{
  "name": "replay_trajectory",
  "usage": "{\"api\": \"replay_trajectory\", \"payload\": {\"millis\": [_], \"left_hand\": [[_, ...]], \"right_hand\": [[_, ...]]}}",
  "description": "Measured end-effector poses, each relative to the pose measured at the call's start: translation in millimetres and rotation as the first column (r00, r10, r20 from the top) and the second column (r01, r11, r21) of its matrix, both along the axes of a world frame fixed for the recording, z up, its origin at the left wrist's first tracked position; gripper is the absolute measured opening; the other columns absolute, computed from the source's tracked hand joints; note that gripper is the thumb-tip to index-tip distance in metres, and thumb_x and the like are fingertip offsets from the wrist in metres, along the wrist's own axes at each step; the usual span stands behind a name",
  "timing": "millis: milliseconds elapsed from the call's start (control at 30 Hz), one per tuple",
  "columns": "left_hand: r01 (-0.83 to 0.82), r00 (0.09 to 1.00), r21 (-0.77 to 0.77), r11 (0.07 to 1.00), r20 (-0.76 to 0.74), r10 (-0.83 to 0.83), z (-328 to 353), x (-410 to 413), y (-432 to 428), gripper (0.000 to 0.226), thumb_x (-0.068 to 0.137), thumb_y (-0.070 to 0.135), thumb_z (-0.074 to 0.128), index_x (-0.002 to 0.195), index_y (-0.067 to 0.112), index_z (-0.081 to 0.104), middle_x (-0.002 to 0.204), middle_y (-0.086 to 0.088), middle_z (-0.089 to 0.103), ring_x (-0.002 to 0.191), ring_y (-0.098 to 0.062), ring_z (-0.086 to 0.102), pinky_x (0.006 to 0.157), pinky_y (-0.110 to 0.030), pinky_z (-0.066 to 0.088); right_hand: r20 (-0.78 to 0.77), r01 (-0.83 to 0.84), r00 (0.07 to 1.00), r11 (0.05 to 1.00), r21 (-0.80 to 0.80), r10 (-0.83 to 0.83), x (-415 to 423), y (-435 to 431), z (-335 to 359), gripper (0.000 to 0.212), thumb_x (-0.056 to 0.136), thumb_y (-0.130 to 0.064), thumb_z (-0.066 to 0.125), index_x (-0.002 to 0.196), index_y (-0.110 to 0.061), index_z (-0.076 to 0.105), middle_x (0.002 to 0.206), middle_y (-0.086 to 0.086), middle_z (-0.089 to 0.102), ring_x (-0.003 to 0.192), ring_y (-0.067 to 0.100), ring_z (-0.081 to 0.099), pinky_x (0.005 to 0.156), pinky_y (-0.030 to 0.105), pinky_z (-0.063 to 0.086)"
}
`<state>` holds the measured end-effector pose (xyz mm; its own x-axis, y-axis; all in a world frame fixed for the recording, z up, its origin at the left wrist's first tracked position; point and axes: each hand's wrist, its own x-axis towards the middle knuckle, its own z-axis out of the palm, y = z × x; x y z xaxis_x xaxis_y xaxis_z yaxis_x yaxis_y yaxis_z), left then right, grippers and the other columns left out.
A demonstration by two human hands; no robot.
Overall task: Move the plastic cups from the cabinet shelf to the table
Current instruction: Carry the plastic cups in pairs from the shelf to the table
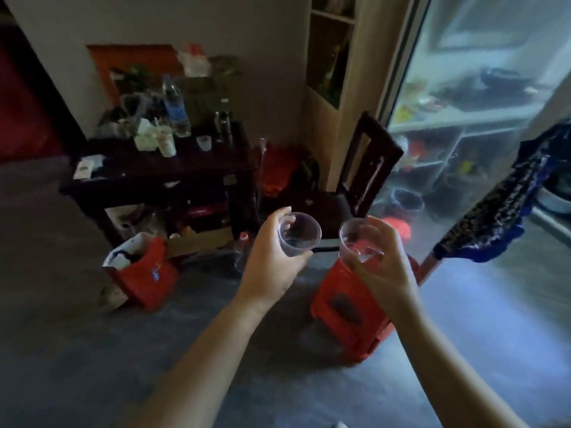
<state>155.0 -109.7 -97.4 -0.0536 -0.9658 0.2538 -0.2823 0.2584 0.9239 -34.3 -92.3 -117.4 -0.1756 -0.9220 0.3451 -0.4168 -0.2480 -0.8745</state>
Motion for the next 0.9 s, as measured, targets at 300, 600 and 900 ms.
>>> {"api": "replay_trajectory", "payload": {"millis": [300, 600, 900], "left_hand": [[-0.268, 0.963, 0.013, 0.963, 0.03, 0.267, -16, 98, -73, 0.069, 0.075, 0.012, 0.074, 0.134, 0.024, 0.04, 0.123, 0.017, 0.051, 0.118, 0.007, 0.044, 0.094, -0.006, 0.034], [-0.434, 0.896, 0.037, 0.9, 0.122, 0.427, -19, 175, -205, 0.069, 0.075, 0.014, 0.075, 0.133, 0.026, 0.04, 0.128, 0.011, 0.05, 0.113, 0.013, 0.043, 0.093, -0.004, 0.033], [-0.584, 0.807, 0.062, 0.81, 0.154, 0.57, -41, 242, -285, 0.068, 0.073, 0.015, 0.076, 0.131, 0.027, 0.042, 0.125, 0.012, 0.053, 0.112, 0.007, 0.047, 0.09, -0.003, 0.034]], "right_hand": [[0.066, -0.247, 0.968, 0.966, 0.081, 0.242, 99, -116, -18, 0.064, 0.077, -0.007, 0.076, 0.122, -0.037, 0.043, 0.117, -0.013, 0.057, 0.116, 0.005, 0.054, 0.091, 0.016, 0.044], [0.092, -0.438, 0.899, 0.888, 0.14, 0.429, 177, -278, -24, 0.064, 0.077, -0.008, 0.075, 0.128, -0.031, 0.043, 0.12, -0.013, 0.054, 0.1, -0.016, 0.053, 0.062, 0.006, 0.048], [0.07, -0.553, 0.829, 0.794, 0.253, 0.555, 259, -385, -39, 0.071, 0.076, -0.013, 0.078, 0.132, -0.034, 0.04, 0.121, -0.016, 0.054, 0.105, -0.007, 0.053, 0.083, 0.02, 0.047]]}}
